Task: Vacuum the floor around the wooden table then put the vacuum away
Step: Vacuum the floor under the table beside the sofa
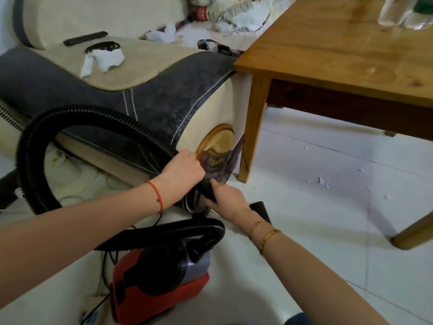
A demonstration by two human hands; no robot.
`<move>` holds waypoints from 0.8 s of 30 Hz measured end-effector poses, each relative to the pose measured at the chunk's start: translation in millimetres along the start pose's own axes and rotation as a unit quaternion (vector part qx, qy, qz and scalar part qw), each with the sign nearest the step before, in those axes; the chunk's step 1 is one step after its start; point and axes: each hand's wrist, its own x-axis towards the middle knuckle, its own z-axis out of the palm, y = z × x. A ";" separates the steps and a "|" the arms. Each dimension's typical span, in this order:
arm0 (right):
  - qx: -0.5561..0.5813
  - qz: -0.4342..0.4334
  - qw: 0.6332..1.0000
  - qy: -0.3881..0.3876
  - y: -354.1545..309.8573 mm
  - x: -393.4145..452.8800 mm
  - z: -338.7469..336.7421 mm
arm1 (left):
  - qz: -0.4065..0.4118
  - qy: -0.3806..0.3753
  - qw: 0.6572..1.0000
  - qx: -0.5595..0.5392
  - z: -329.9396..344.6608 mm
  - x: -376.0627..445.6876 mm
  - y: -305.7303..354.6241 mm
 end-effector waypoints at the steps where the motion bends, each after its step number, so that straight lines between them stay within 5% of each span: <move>1: -0.002 -0.004 1.000 0.005 4.3 2.4 0.0 | -0.007 -0.010 1.000 -0.003 -1.8 3.4 2.1; 24: -0.054 -0.119 0.991 -0.003 174.4 1.5 -9.5 | -0.189 -0.039 0.976 -0.097 -47.1 102.3 122.7</move>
